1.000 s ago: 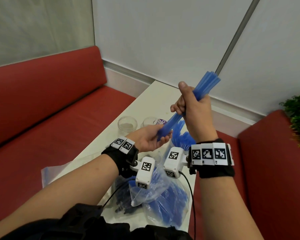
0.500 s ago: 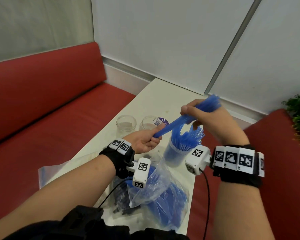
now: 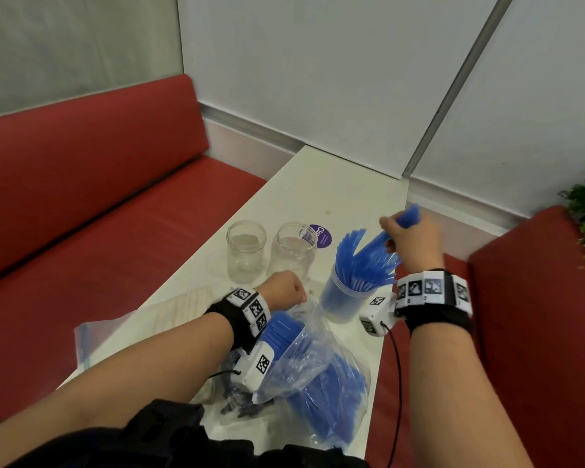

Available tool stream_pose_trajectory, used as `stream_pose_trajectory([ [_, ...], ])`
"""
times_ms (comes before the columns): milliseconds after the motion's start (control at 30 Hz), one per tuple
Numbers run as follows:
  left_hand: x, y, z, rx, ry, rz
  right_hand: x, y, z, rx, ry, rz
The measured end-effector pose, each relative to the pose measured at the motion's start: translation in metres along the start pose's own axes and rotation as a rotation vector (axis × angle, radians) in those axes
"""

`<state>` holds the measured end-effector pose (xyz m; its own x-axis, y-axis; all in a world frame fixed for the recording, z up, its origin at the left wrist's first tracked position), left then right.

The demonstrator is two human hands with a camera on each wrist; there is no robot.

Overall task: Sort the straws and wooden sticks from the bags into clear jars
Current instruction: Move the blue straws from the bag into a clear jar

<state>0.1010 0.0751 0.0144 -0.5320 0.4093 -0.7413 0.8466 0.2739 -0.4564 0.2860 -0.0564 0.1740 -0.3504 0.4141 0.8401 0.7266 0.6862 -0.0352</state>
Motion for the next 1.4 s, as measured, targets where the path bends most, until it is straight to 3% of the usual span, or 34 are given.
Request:
stream_pose_trajectory([
  [200, 0.007, 0.005, 0.059, 0.334, 0.675, -0.016, -0.054, 0.015, 0.062, 0.224, -0.221, 0.141],
  [267, 0.016, 0.003, 0.075, 0.364, 0.887, 0.018, -0.055, 0.016, 0.064, 0.218, -0.214, 0.123],
  [333, 0.025, 0.001, 0.078, 0.329, 0.996, 0.013, -0.041, 0.014, 0.054, 0.099, -0.184, 0.023],
  [433, 0.027, 0.001, 0.077, 0.281, 1.159, -0.003, -0.008, -0.004, 0.039, -0.198, -0.257, -0.25],
  [500, 0.023, 0.001, 0.076, 0.264, 1.228, -0.005, -0.002, -0.01, 0.05, -0.245, -0.391, -0.298],
  [633, 0.013, -0.001, 0.072, 0.222, 1.273, -0.003, -0.057, -0.001, 0.102, 0.189, -0.687, 0.051],
  [700, 0.008, -0.002, 0.07, 0.224, 1.261, -0.019, -0.067, -0.003, 0.106, 0.231, -0.622, 0.066],
  [833, 0.004, -0.005, 0.063, 0.296, 1.247, -0.129, -0.036, -0.02, 0.084, -0.084, -0.355, -0.185],
  [867, 0.002, -0.006, 0.058, 0.302, 1.253, -0.153, -0.031, -0.025, 0.084, -0.098, -0.239, -0.256],
  [900, -0.002, -0.007, 0.053, 0.303, 1.256, -0.177, -0.028, -0.027, 0.089, -0.042, -0.135, -0.299],
  [967, -0.014, -0.011, 0.039, 0.303, 1.245, -0.24, -0.028, -0.029, 0.122, 0.274, -0.095, -0.269],
  [1033, -0.029, -0.018, 0.023, 0.303, 1.224, -0.324, -0.043, -0.041, 0.168, 0.673, -0.209, -0.139],
  [1100, -0.049, -0.026, 0.009, 0.284, 1.234, -0.355, -0.058, -0.056, 0.198, 0.887, -0.264, -0.022],
  [1200, -0.084, -0.041, -0.003, 0.213, 1.36, -0.296, -0.059, -0.06, 0.212, 0.779, -0.26, -0.064],
  [1333, -0.14, -0.063, -0.015, 0.093, 1.411, -0.119, -0.046, -0.061, 0.201, 0.531, 0.121, -0.16],
  [1400, -0.177, -0.078, -0.039, -0.088, 1.342, 0.012, -0.043, -0.064, 0.197, 0.489, 0.304, -0.13],
])
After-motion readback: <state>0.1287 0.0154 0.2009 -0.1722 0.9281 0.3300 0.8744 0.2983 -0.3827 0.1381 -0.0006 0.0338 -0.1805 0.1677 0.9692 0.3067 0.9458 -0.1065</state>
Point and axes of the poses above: each hand's wrist, its own y-axis towards the middle knuckle, its own z-axis out of the palm, x = y × z, the point moved 9 cm from there along y, towards the middle knuckle, and after that the axes turned 15 degrees about x, right-handed, at the moved point
